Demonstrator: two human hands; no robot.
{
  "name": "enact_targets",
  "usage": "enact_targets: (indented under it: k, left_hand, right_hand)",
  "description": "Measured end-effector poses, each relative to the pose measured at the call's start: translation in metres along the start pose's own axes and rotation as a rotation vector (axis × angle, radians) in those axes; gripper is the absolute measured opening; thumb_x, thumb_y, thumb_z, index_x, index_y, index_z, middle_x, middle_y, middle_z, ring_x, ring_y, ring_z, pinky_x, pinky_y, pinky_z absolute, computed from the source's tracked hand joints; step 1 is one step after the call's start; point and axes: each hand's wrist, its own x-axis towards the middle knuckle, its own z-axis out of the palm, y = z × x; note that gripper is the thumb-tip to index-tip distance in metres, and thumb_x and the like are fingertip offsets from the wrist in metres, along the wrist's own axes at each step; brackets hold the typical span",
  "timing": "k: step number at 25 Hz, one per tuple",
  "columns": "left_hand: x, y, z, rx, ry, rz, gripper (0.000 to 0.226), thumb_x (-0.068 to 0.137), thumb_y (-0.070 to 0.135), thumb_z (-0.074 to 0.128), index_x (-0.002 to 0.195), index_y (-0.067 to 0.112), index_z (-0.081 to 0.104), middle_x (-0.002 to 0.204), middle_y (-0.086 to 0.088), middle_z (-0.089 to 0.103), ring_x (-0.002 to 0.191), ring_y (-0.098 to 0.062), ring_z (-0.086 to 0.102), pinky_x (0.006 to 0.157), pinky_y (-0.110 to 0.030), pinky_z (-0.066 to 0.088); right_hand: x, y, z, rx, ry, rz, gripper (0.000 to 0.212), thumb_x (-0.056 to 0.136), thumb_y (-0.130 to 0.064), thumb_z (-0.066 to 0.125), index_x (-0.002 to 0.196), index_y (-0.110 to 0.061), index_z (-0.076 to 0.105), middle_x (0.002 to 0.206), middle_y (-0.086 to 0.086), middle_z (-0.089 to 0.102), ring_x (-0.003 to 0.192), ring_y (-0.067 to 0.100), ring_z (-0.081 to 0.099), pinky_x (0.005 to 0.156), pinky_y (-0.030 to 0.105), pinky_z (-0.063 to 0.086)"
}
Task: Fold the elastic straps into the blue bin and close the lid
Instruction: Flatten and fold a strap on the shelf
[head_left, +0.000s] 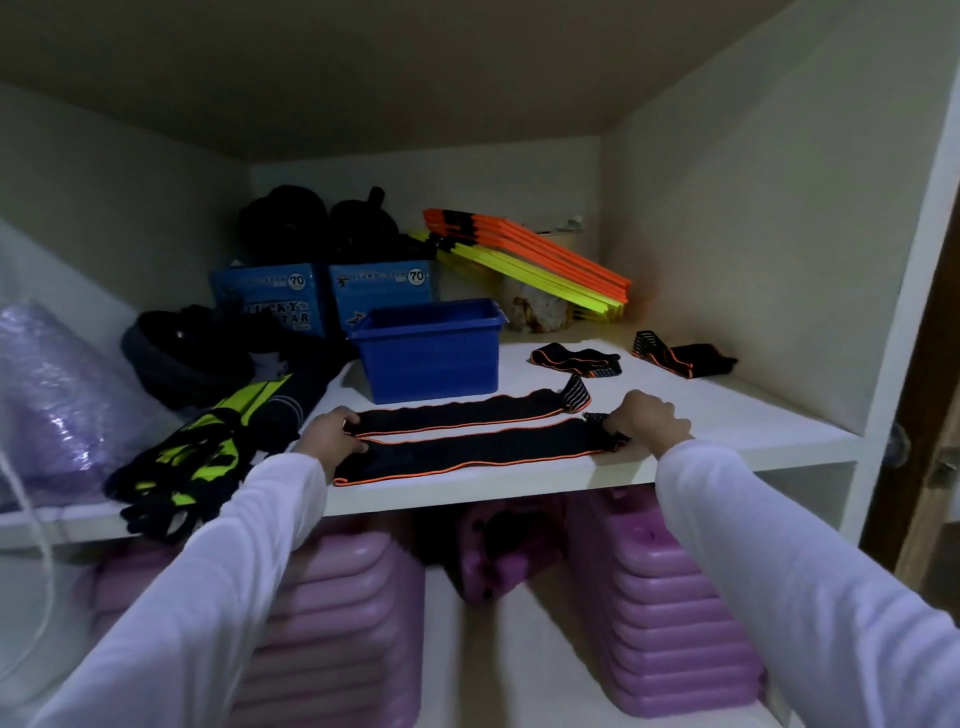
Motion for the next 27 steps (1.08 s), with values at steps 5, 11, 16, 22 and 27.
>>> enact_targets:
  k: [5, 11, 16, 22, 27]
  left_hand:
    - [-0.008, -0.002, 0.006, 0.04, 0.051, 0.081, 0.018, 0.082, 0.007, 0.068, 0.098, -0.002, 0.069, 0.108, -0.022, 0.06, 0.102, -0.036, 0.06, 0.082, -0.029, 0.045]
    - [-0.024, 0.002, 0.005, 0.081, -0.064, 0.101, 0.033, 0.076, 0.035, 0.074, 0.093, 0.007, 0.067, 0.089, -0.005, 0.058, 0.083, -0.018, 0.052, 0.055, -0.017, 0.032]
    - [-0.022, -0.005, 0.002, 0.092, -0.077, 0.088, 0.044, 0.077, 0.033, 0.074, 0.113, 0.007, 0.066, 0.116, -0.011, 0.062, 0.1, -0.021, 0.055, 0.077, -0.022, 0.037]
    - [-0.021, -0.011, -0.003, 0.053, -0.059, 0.058, 0.044, 0.079, 0.025, 0.073, 0.119, 0.006, 0.064, 0.131, -0.012, 0.055, 0.125, -0.026, 0.049, 0.096, -0.025, 0.037]
    - [-0.02, -0.013, -0.001, -0.01, -0.054, 0.018, 0.042, 0.077, 0.021, 0.076, 0.114, 0.005, 0.066, 0.128, -0.013, 0.057, 0.122, -0.028, 0.051, 0.095, -0.026, 0.039]
  right_hand:
    - [-0.006, -0.013, 0.01, -0.11, 0.221, -0.156, 0.036, 0.09, -0.01, 0.046, 0.125, -0.005, 0.049, 0.133, 0.017, 0.044, 0.126, 0.033, 0.039, 0.103, 0.044, 0.032]
    - [-0.009, -0.014, 0.017, -0.154, 0.189, -0.576, 0.032, 0.089, -0.022, 0.053, 0.119, -0.011, 0.06, 0.126, 0.01, 0.052, 0.119, 0.029, 0.048, 0.092, 0.039, 0.042]
    - [-0.012, -0.015, 0.027, -0.203, 0.086, -0.605, 0.029, 0.092, -0.033, 0.049, 0.103, -0.012, 0.067, 0.106, 0.009, 0.068, 0.102, 0.027, 0.061, 0.071, 0.028, 0.038]
    - [-0.015, -0.024, 0.031, -0.198, 0.118, -0.51, 0.025, 0.09, -0.028, 0.053, 0.101, -0.01, 0.067, 0.107, 0.01, 0.067, 0.109, 0.028, 0.056, 0.094, 0.038, 0.038]
    - [-0.02, -0.027, 0.034, -0.299, 0.219, -0.278, 0.048, 0.085, -0.049, 0.056, 0.118, -0.014, 0.061, 0.134, 0.013, 0.05, 0.132, 0.031, 0.038, 0.116, 0.052, 0.012]
